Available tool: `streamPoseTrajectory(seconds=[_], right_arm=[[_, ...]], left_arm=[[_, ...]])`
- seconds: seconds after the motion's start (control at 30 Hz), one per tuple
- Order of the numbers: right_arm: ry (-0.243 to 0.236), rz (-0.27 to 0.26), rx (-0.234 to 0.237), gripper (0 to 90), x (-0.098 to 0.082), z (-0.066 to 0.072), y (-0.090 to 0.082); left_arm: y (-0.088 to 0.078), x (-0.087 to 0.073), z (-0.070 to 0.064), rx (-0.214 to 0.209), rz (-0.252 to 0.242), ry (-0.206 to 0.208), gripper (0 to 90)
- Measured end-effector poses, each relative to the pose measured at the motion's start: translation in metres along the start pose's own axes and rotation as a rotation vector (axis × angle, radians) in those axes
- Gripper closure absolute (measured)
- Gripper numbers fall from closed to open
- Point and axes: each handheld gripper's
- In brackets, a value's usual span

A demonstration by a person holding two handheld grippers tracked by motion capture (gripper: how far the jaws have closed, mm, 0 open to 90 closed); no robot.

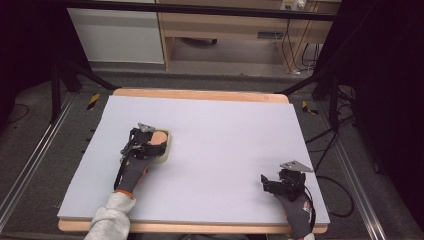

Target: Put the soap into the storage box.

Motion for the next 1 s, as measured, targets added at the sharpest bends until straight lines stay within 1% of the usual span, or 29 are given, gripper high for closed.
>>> streamPoseTrajectory(seconds=[0.33, 0.4, 0.43, 0.47, 0.5, 0.67, 0.8, 0.83, 0.87, 0.9, 1.0], right_arm=[[-0.002, 0.001, 0.001, 6.2, 0.000, 0.000, 0.000], [-0.002, 0.002, 0.001, 6.1, 0.000, 0.000, 0.000], [0.002, 0.002, 0.003, 6.1, 0.000, 0.001, 0.000], [0.002, 0.002, 0.003, 6.1, 0.000, 0.001, 0.000], [0.002, 0.003, 0.003, 6.1, 0.000, 0.001, 0.000], [0.005, 0.003, 0.000, 6.1, 0.000, 0.001, 0.000], [0.001, 0.002, -0.004, 6.1, 0.000, 0.000, -0.001], [-0.002, 0.000, -0.004, 6.1, 0.000, 0.000, -0.001], [-0.002, 0.000, -0.004, 6.1, 0.000, 0.000, -0.001], [-0.002, -0.001, -0.006, 6.1, 0.000, 0.000, -0.001], [-0.001, -0.004, -0.004, 6.1, 0.000, 0.000, -0.001]], left_arm=[[0.001, -0.001, 0.000, 0.003, 0.005, 0.001, 31.6], [0.001, -0.001, 0.000, 0.001, 0.004, 0.002, 30.1], [-0.002, 0.000, 0.000, 0.001, -0.006, 0.001, 28.7], [-0.002, 0.000, 0.000, 0.001, -0.006, 0.001, 28.9], [-0.004, 0.000, 0.001, -0.007, -0.015, 0.000, 28.9], [-0.007, 0.001, 0.001, -0.012, -0.019, 0.003, 28.9], [-0.014, 0.002, 0.000, -0.018, -0.037, 0.004, 29.0], [-0.018, 0.002, 0.000, -0.019, -0.043, 0.007, 29.0], [-0.018, 0.002, 0.000, -0.019, -0.043, 0.007, 29.0], [-0.022, 0.002, -0.001, -0.027, -0.052, 0.009, 29.0], [-0.027, 0.001, -0.001, -0.032, -0.061, 0.015, 28.9]])
Point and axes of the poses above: each handheld gripper's, and its own axes: y roughly forward along the jaws, x roughly out of its top, z roughly to its left, and after that the axes turned 12 degrees about y, right-handed
